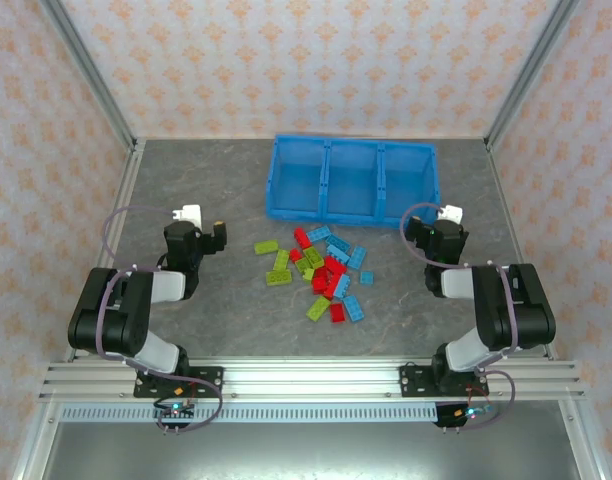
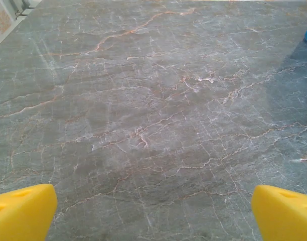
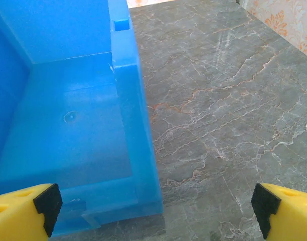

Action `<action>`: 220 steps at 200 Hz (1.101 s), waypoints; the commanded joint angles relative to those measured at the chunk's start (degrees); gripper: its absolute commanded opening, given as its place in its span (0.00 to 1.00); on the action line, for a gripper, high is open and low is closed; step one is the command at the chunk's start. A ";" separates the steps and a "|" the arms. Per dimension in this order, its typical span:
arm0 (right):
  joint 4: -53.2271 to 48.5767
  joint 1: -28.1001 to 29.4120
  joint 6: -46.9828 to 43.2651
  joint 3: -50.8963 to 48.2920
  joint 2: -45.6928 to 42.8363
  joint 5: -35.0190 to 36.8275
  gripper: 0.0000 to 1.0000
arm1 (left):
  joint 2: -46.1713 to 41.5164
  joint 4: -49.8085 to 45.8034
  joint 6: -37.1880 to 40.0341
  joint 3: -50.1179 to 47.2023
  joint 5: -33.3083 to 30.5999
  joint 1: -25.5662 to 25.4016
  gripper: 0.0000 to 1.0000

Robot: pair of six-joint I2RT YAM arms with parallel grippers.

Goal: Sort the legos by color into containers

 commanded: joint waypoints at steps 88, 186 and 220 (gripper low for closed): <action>0.55 -0.28 -0.56 0.78 -0.34 -0.48 0.99 | -0.54 1.41 0.63 1.12 -0.77 -0.11 1.00; -49.35 0.08 21.98 16.96 -24.20 -2.80 0.99 | -0.70 1.57 0.84 0.99 -0.15 -0.05 1.00; -72.59 2.59 31.11 26.63 -25.65 -15.24 0.99 | -10.00 -12.50 1.30 4.69 0.94 -0.89 1.00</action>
